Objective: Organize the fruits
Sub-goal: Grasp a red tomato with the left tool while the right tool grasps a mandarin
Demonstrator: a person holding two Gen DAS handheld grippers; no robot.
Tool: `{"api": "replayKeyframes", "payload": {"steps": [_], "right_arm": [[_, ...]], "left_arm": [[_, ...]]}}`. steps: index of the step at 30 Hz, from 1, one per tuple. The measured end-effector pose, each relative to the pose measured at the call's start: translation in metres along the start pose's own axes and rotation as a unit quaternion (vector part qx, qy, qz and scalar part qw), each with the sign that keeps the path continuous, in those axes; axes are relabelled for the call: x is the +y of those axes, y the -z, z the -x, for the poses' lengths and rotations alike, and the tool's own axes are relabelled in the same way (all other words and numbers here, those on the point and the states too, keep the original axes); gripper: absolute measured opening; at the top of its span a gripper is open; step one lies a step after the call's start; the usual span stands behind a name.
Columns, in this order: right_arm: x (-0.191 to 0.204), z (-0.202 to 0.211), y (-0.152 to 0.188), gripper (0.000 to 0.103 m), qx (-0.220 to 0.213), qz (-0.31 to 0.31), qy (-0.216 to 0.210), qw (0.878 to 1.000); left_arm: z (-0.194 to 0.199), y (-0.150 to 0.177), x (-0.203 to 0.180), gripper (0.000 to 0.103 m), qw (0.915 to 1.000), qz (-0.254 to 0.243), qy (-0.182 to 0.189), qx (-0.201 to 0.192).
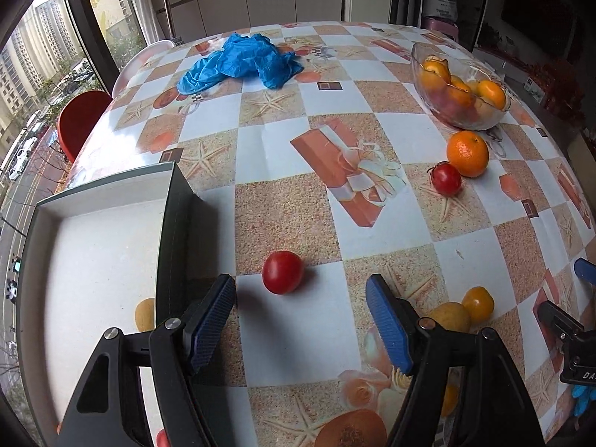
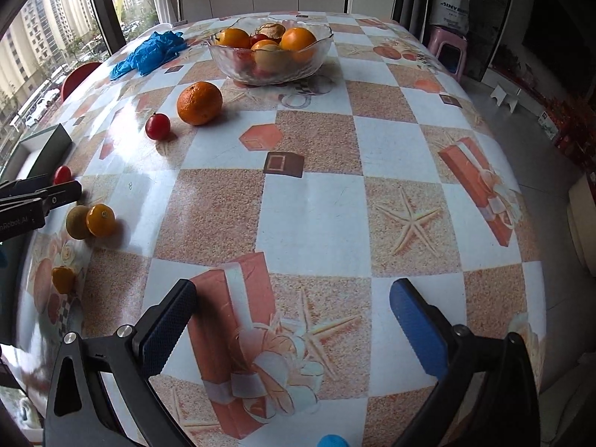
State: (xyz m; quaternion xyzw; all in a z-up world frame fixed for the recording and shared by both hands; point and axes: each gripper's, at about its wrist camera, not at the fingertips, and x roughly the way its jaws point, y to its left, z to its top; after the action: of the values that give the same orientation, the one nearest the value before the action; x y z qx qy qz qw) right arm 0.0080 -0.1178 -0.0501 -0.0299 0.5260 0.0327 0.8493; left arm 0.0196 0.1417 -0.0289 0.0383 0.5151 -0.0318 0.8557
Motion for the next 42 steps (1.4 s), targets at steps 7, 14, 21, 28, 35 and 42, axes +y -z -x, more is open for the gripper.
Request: {"api": "replayKeyframes", "payload": {"steps": [7,14,21,28,35,42], "right_arm": [[-0.002,0.000,-0.009,0.103,0.011,-0.011,-0.005,1.000],[0.009,0.010,-0.056,0.103,-0.029,-0.051,-0.066,0.996],[0.026,-0.018,-0.099,0.090,-0.021,-0.109,-0.106,0.988],[0.045,-0.045,-0.125,0.074,-0.012,-0.112,-0.098,0.989],[0.042,-0.047,-0.117,0.042,-0.012,-0.109,-0.123,0.986],[0.023,-0.018,-0.083,0.042,-0.024,-0.093,-0.136,0.986]], "left_arm": [[-0.003,-0.002,0.002,0.074,0.9999,0.009,0.013,-0.002],[-0.004,-0.003,0.002,0.073,0.9997,0.013,0.016,-0.009],[-0.005,-0.003,0.003,0.074,0.9996,0.013,0.017,-0.018],[-0.005,-0.003,0.003,0.074,0.9995,0.010,0.018,-0.022],[-0.001,-0.003,0.004,0.048,0.9990,0.021,0.030,-0.025],[0.005,0.004,0.008,0.022,0.9977,0.038,0.051,-0.024]]}}
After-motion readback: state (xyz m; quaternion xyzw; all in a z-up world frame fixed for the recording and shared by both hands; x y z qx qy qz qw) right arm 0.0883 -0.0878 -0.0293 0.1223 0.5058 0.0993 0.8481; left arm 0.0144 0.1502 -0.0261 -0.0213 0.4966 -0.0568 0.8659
